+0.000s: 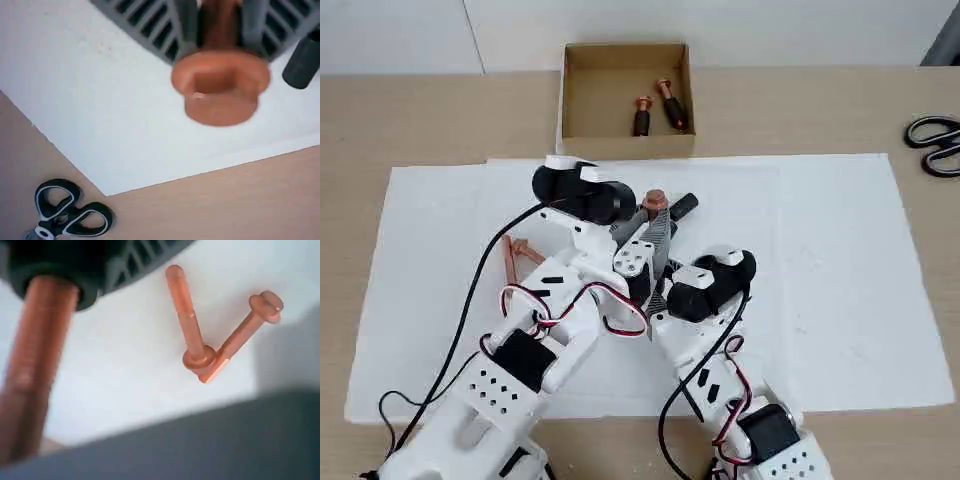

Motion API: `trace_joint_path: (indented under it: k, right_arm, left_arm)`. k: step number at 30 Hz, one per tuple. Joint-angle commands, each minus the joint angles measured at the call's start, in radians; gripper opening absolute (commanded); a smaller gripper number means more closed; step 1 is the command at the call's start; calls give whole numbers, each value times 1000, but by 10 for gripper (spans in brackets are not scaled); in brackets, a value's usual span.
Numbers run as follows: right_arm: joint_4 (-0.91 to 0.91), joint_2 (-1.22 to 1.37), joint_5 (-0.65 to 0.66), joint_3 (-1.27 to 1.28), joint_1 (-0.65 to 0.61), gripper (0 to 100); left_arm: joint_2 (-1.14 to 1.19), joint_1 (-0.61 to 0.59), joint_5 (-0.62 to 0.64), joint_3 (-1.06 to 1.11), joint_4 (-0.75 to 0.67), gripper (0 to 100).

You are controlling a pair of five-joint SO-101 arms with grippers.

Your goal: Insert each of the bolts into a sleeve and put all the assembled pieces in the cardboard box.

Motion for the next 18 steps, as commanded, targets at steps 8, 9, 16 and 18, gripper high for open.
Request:
trace_joint_path:
  k: [8, 9, 16, 18]
  right_arm:
    - [-18, -18, -8, -6, 12, 4]
    - [-18, -18, -8, -6, 12, 4]
    - [-18, -18, -8, -6, 12, 4]
    - [-18, -18, -8, -6, 12, 4]
  left_arm:
    - [-38, 0, -8, -12, 101, 6]
    - [-38, 0, -8, -12, 109, 6]
    - [-38, 6, -8, -41, 212, 6]
    - [-38, 28, -8, -76, 282, 6]
